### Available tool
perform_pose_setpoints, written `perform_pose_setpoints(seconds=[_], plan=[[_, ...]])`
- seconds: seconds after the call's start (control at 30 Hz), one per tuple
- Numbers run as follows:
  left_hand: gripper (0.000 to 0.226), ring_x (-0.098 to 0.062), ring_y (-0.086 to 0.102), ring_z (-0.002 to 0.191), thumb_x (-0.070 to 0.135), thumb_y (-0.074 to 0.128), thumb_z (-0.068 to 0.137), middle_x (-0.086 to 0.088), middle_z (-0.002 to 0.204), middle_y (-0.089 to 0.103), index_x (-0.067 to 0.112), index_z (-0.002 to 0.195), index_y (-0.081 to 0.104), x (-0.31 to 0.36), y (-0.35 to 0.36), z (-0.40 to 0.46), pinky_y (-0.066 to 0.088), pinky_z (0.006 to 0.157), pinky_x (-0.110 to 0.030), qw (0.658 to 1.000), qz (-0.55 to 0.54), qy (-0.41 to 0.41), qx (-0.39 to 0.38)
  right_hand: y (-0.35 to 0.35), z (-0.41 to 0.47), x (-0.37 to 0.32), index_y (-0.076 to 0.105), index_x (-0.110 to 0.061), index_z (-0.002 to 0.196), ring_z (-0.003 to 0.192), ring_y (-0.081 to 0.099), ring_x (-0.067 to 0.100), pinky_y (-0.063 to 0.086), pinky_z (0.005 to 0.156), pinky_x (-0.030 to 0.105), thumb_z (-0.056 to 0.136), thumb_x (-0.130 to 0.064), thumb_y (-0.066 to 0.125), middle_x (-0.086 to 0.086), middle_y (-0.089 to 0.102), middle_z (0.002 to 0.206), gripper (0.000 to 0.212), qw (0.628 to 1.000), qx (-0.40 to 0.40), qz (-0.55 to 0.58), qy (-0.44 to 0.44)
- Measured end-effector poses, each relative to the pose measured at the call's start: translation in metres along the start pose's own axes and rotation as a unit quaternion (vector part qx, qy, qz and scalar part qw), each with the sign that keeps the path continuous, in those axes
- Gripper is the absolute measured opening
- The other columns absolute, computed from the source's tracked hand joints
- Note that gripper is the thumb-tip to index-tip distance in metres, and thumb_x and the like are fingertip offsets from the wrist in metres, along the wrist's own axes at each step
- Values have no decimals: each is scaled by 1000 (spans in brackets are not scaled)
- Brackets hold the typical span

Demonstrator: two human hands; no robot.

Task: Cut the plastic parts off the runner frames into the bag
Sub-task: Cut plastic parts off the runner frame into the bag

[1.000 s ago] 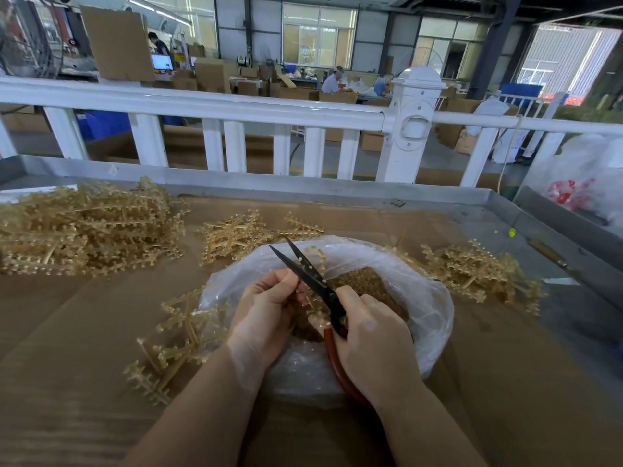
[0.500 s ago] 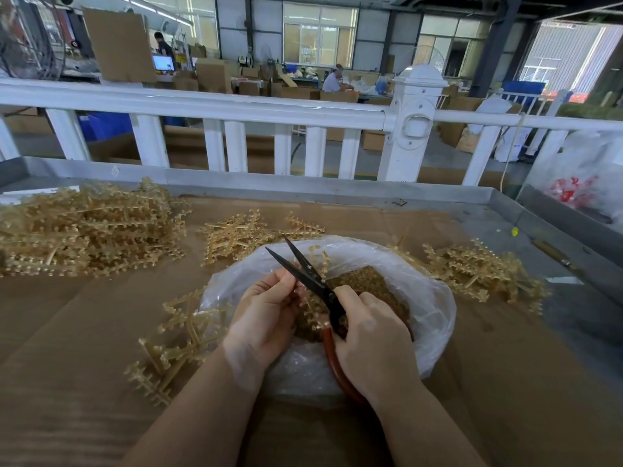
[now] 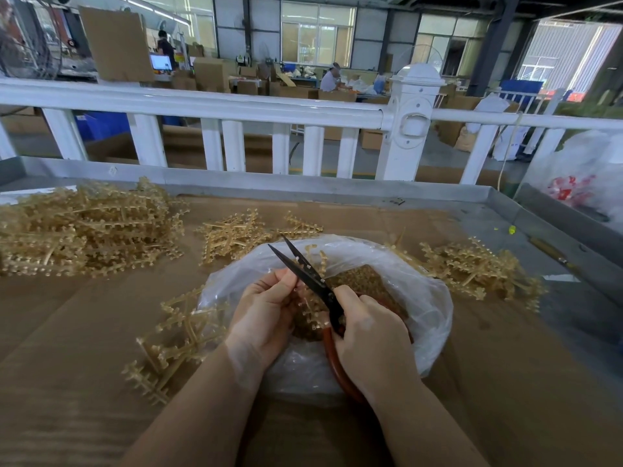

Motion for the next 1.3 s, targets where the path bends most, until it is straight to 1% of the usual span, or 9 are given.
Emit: perform_pose_setpoints(seconds=[0.13, 0.27, 0.37, 0.47, 0.6, 0.73, 0.97, 1.17, 1.3], plan=[[14, -15, 60, 58, 16, 56, 76, -7, 64, 60, 3, 75, 58, 0, 0, 0, 55, 57, -25, 1000, 7, -2, -5, 1, 1, -1, 64, -17, 102, 59, 57, 14, 41, 54, 20, 86, -27, 65, -1, 61, 68, 18, 1000, -4, 0, -5], [14, -17, 57, 62, 17, 55, 77, -8, 67, 58, 3, 75, 58, 1, -2, 1, 52, 63, -28, 1000, 16, -1, -6, -1, 1, -2, 65, -15, 96, 53, 56, 15, 38, 49, 19, 83, -24, 69, 0, 59, 62, 17, 1000, 4, 0, -5], [13, -15, 58, 59, 14, 54, 81, -7, 65, 58, 3, 76, 59, 1, -1, 0, 53, 60, -26, 1000, 12, -1, -8, -1, 2, -3, 64, -15, 95, 52, 56, 16, 35, 49, 19, 83, -25, 69, -1, 58, 62, 17, 1000, 5, -7, -7], [13, -15, 60, 60, 16, 55, 78, -7, 65, 61, 4, 76, 62, 1, -1, 0, 54, 61, -26, 1000, 8, -2, -11, 0, 3, -3, 64, -15, 96, 54, 57, 17, 35, 50, 20, 85, -27, 66, 0, 59, 63, 16, 1000, 1, -11, -10], [13, -15, 61, 59, 16, 56, 75, -6, 64, 62, 6, 73, 63, 1, -1, 1, 55, 59, -25, 1000, 6, -3, -14, 0, 3, -3, 64, -15, 99, 57, 58, 17, 42, 52, 23, 87, -28, 65, 1, 61, 66, 18, 1000, -8, -8, -13], [13, -14, 57, 54, 16, 55, 75, -5, 60, 58, 7, 66, 62, 1, 0, 2, 53, 56, -24, 1000, 8, 6, -13, -2, 2, -4, 63, -14, 91, 52, 56, 15, 37, 49, 20, 85, -26, 67, 0, 58, 61, 14, 1000, -5, -5, -10], [23, -14, 58, 54, 9, 47, 92, -5, 60, 58, 5, 72, 59, 1, -2, 1, 52, 56, -24, 1000, 12, 8, 1, 5, 2, -3, 59, -18, 103, 67, 59, 18, 43, 58, 23, 93, -34, 52, 0, 61, 74, 20, 999, -36, -1, -23], [24, -14, 58, 57, 11, 46, 93, -4, 62, 58, 6, 72, 59, 3, -1, 0, 51, 59, -25, 1000, 13, 15, 1, 5, 3, -3, 59, -19, 100, 63, 58, 16, 39, 56, 21, 93, -34, 54, -1, 61, 71, 18, 999, -30, -7, -24], [26, -15, 57, 55, 11, 46, 94, -5, 61, 58, 7, 72, 57, 2, -2, 1, 52, 53, -24, 1000, -3, 20, 11, 4, 4, -2, 63, -17, 95, 55, 58, 14, 38, 52, 19, 88, -29, 65, -3, 61, 65, 14, 1000, -13, -14, -23]])
Point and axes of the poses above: each hand's wrist, its own z-axis towards the middle knuckle, its own y-axis out of the palm, x = y × z, the point moved 9 cm from there along z, towards the middle knuckle
